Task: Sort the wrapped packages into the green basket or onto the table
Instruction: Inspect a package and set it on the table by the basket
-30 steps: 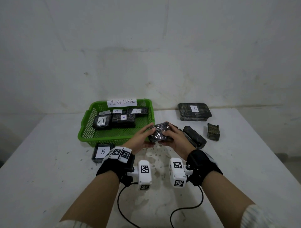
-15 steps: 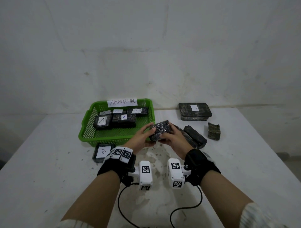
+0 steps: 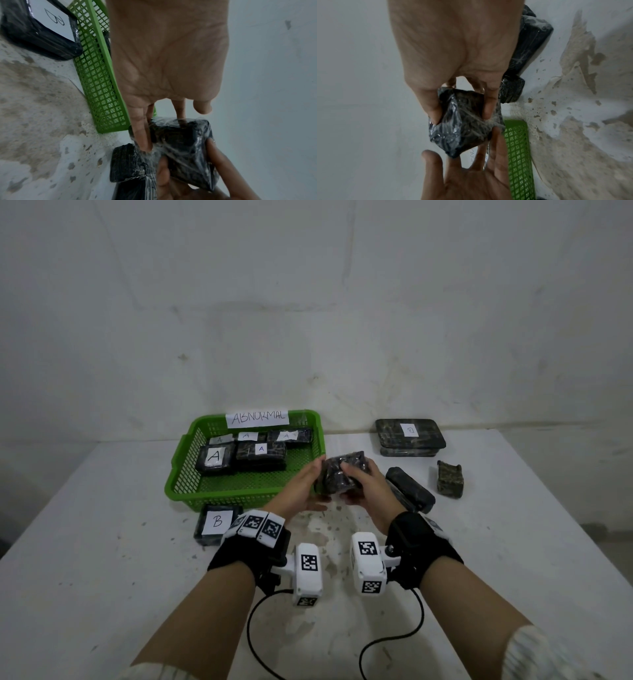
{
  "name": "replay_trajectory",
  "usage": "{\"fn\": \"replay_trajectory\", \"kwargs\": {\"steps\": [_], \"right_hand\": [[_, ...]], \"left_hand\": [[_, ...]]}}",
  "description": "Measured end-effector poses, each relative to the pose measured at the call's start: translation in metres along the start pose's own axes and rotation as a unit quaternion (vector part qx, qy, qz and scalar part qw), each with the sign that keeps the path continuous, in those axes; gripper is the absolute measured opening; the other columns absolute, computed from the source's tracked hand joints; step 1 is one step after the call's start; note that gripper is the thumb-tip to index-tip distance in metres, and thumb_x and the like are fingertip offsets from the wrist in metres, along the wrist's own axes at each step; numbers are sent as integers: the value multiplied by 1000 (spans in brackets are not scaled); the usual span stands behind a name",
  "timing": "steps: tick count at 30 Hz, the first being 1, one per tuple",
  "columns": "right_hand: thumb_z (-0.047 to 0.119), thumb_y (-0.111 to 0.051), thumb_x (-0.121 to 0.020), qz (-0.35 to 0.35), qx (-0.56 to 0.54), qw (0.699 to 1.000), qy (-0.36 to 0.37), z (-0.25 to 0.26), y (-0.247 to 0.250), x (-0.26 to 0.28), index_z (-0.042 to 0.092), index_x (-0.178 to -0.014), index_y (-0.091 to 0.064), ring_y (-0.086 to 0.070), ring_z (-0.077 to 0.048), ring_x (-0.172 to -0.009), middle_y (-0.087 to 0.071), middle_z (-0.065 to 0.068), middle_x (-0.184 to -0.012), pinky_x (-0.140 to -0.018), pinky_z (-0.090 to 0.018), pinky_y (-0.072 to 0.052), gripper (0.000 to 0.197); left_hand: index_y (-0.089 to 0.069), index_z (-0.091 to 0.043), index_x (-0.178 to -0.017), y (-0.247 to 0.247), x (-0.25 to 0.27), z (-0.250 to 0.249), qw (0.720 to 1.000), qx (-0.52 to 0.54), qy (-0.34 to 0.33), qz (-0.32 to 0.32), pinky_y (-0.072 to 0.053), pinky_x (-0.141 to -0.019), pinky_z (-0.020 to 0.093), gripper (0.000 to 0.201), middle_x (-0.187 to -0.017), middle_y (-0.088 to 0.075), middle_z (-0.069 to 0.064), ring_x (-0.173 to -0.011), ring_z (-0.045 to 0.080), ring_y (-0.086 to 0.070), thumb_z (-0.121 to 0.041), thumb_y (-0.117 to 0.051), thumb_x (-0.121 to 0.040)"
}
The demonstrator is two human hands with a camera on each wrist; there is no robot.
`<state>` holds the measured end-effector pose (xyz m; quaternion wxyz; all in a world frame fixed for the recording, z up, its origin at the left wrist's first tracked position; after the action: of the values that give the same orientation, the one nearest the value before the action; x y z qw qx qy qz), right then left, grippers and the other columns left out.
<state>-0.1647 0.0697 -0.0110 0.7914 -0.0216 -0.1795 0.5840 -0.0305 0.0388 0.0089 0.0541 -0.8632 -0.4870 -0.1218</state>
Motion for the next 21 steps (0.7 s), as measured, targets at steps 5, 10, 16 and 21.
{"fn": "replay_trajectory", "kwargs": {"steps": [5,10,16,21], "right_hand": [[58,-44,-93,-59,-33,996,-65,-13,25,-7,15,-117,-58,-50,-13,-59,-64,-7,-92,-40,-18,-36,51],[64,-40,-91,-79,-58,982,-160,-26,32,-3,14,-87,-62,-35,-13,-41,-57,-7,-54,-44,-21,-26,55],[68,-29,-92,-32,-35,981,-186,-12,28,-2,14,-63,-48,-33,-11,-34,-40,-1,-40,-40,-20,-26,64],[74,-28,-89,-52,56,986,-147,-10,33,-11,19,-70,-54,-41,-11,-53,-52,2,-57,-50,-24,-27,63]], "left_hand": [[-42,-20,-139,30,2,-9,991,-32,-65,-116,-47,-75,33,43,-120,-62,5,-79,10,-53,-18,-47,-96],[-48,-27,-130,23,2,-15,994,-60,-80,-41,-38,-101,33,46,-121,-61,-3,-111,11,-54,-12,-59,-88],[-47,-21,-131,13,2,-4,994,-74,-76,13,-53,-69,15,65,-120,-50,0,-106,18,-53,5,-68,-75],[-46,-31,-125,23,-5,8,995,-78,-33,-45,-53,-71,26,48,-125,-56,15,-107,26,-59,-28,-68,-83]]}}
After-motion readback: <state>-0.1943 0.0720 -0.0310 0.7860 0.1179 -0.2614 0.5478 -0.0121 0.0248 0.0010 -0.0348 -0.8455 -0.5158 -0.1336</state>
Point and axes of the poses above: each hand's wrist, its own x-axis away from the middle knuckle, its own y-axis out of the back of the hand, z = x × y, the point moved 6 cm from there along -x, towards the middle knuckle
